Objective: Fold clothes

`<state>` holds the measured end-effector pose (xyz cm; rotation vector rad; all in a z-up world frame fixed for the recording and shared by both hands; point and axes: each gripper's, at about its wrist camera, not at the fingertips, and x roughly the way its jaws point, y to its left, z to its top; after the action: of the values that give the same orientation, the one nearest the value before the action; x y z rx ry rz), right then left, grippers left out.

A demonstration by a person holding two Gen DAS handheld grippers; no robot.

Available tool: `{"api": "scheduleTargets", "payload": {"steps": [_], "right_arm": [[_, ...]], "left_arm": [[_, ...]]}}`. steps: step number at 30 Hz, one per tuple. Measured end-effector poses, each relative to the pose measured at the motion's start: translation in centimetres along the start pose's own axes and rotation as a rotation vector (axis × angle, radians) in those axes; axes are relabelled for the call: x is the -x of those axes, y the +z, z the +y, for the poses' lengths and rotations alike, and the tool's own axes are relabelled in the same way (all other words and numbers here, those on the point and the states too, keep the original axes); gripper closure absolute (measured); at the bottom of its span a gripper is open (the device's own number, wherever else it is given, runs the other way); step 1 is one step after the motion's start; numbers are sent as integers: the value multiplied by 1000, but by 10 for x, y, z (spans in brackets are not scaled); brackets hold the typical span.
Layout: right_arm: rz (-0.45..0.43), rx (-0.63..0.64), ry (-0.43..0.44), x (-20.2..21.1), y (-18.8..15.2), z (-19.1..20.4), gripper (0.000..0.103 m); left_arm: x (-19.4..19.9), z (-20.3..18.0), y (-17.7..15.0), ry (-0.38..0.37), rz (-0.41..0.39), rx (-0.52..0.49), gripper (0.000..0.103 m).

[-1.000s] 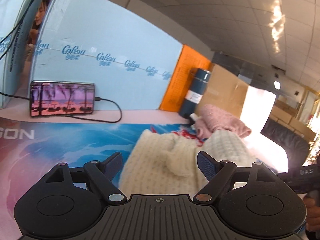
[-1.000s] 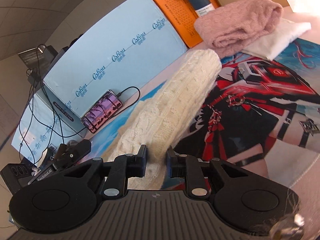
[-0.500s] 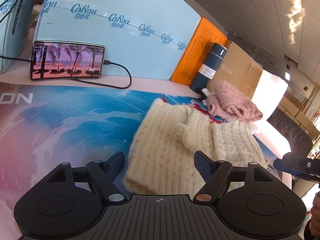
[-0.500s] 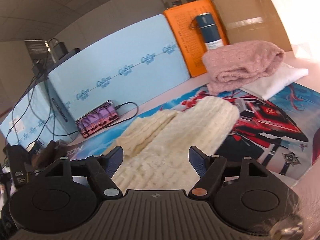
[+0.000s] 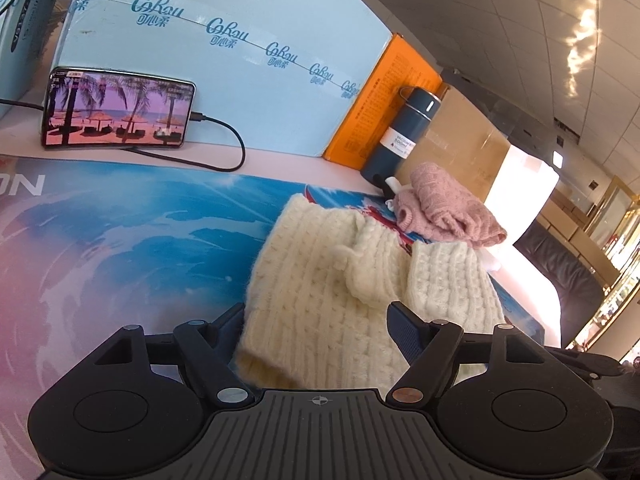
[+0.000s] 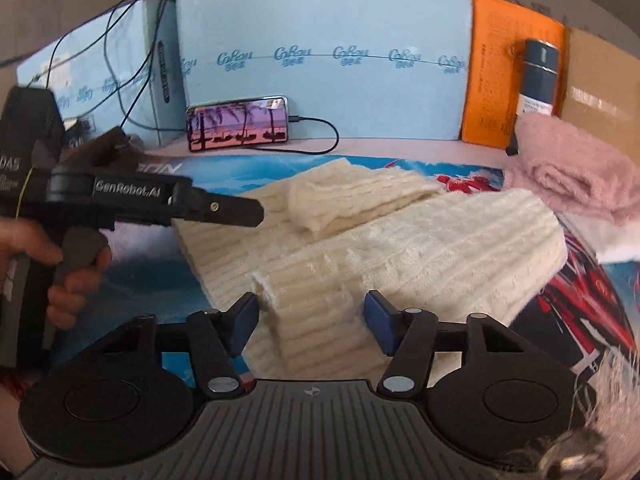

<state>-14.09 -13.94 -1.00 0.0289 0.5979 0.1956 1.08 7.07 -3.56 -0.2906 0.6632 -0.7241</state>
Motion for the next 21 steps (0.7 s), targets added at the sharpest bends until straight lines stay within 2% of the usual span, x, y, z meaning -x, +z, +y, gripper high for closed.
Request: {"api": "scheduleTargets", "payload": {"steps": [1, 3, 5, 6, 7, 12, 15, 17, 21], "right_arm": [[-21, -29, -2, 5, -1, -3, 75], [-65, -66, 29, 17, -3, -6, 84], [-117, -107, 36, 30, -7, -10, 89], [-146, -137, 38, 38, -9, -15, 91], [-173, -168, 41, 45, -11, -20, 92], [-303, -272, 54, 88, -31, -46, 93], [-343, -322, 106, 111, -47, -61, 93], [-337, -351, 179, 122, -58, -69, 95], [-286, -364, 266, 130, -77, -75, 95]], "left_arm": [[-1, 0, 0, -11, 4, 0, 33], [-3, 2, -1, -38, 18, 12, 43], [-6, 3, -1, -37, 37, 22, 74], [-7, 3, -1, -31, 37, 21, 78], [-6, 2, -1, -27, 30, 16, 86], [0, -3, -1, -3, -9, -5, 90], [5, -5, 0, 26, -42, -8, 91], [10, -6, 1, 49, -68, -14, 91], [24, -1, 2, 92, -117, 14, 91]]}}
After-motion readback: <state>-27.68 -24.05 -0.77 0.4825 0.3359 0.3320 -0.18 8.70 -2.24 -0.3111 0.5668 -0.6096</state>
